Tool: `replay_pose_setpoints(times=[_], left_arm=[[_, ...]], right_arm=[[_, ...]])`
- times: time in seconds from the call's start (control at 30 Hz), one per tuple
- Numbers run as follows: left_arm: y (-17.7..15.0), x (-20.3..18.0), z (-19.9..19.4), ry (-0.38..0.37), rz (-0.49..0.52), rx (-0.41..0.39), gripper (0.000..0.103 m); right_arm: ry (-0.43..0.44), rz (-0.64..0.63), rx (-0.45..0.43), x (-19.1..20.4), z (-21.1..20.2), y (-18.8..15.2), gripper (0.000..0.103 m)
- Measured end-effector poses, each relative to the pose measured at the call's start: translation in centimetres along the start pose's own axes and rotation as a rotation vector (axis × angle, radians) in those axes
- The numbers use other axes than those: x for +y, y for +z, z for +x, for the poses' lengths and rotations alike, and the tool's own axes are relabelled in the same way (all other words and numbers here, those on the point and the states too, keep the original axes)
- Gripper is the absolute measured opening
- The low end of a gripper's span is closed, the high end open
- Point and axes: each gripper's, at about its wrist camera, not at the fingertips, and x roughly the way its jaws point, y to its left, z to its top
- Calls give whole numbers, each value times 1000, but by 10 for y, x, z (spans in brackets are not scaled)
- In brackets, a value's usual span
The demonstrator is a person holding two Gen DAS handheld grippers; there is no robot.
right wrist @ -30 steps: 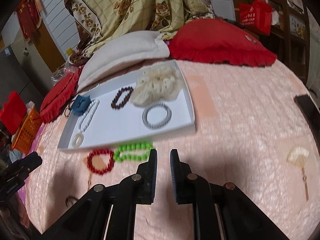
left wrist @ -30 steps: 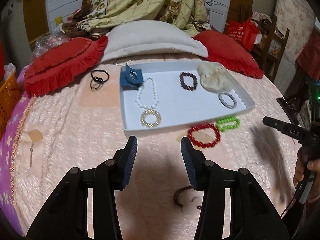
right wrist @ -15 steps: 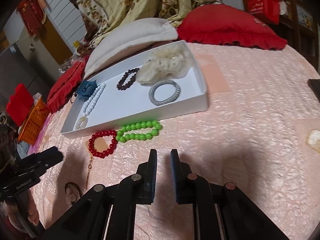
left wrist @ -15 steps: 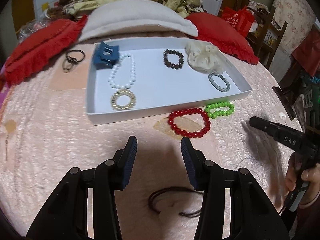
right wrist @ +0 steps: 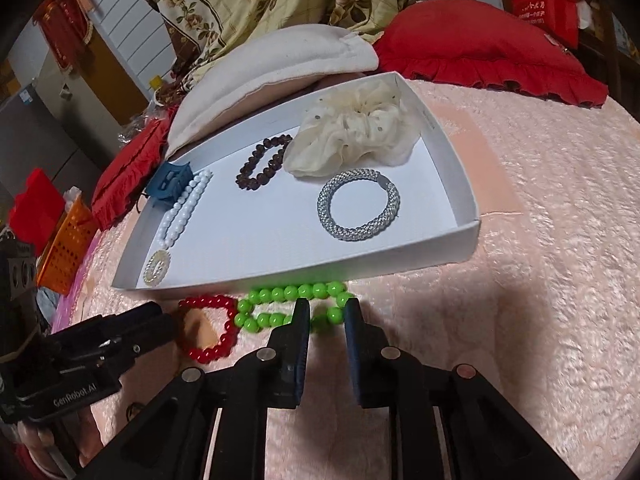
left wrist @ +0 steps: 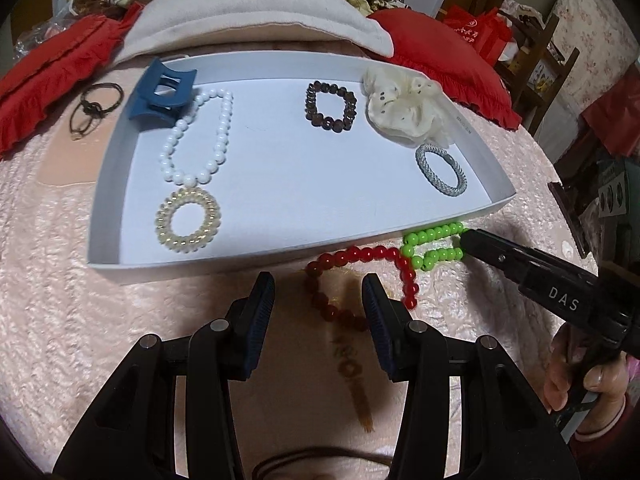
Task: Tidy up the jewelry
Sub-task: 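Grasp the red bead bracelet with the left tool while the right tool grasps the green bead bracelet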
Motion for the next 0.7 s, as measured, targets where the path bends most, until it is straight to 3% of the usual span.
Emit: replay_pose_setpoints(times=[0.27, 0.43, 0.7], left_arm=[[0, -3, 5, 15, 27, -22, 45], [-1, -3, 5, 19, 43, -31, 45], [-4, -6, 6, 33, 57, -48, 45]], right_arm=[[1, -8, -16, 3, 6, 5, 18], [53, 10, -11, 3, 4, 0, 22], [47, -56, -8, 15, 5, -5, 23]])
